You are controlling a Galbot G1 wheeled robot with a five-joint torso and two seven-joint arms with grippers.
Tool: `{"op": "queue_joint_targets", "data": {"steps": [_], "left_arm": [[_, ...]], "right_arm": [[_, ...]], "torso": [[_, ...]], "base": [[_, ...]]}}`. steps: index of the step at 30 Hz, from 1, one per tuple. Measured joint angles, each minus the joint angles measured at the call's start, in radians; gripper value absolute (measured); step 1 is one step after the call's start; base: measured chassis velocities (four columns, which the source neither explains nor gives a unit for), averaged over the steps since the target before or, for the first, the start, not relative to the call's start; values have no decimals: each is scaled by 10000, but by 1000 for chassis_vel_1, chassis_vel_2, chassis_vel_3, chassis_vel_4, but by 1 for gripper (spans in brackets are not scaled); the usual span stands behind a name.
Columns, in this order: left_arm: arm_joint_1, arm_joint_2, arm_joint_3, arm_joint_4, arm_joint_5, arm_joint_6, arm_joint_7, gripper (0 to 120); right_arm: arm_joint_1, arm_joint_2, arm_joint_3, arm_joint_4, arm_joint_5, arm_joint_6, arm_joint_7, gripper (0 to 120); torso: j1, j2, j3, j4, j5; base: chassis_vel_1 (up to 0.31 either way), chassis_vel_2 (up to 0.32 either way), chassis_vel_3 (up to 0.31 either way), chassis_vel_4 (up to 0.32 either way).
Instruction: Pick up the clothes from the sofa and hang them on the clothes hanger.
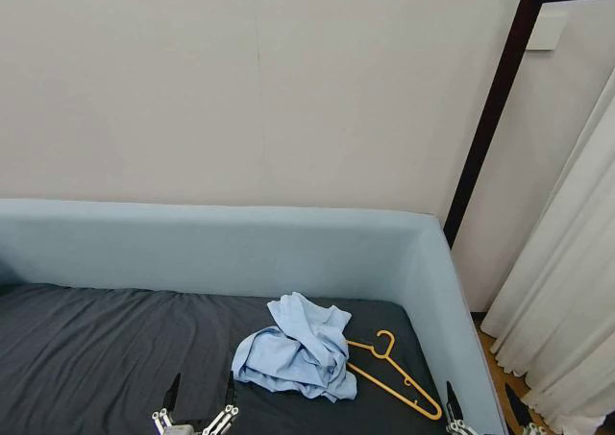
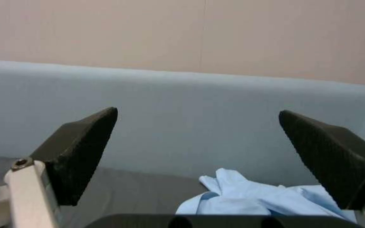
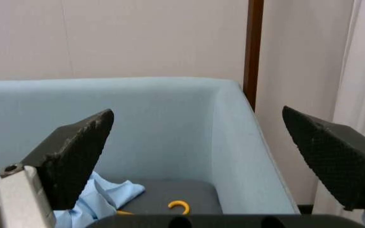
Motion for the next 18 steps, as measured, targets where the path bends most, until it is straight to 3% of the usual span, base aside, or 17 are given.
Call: {"op": "queue_joint_targets", "data": {"steps": [10, 15, 18], "left_arm": [[9, -135, -40, 167, 46, -86, 0, 100], [111, -285, -125, 347, 59, -349, -4, 100], [224, -444, -197, 502, 79, -579, -4, 100]], "right_arm": [[76, -345, -131, -56, 193, -513, 308, 100], [217, -1127, -477, 102, 659, -1598, 663, 100], [546, -2034, -799, 251, 1527, -2713, 1055, 100]], "torso": [[0, 1, 0, -1, 0], [0, 0, 0, 0, 1], [0, 0, 0, 1, 1]], "base": [[0, 0, 0, 0], [0, 0, 0, 0], [0, 0, 0, 0]]}}
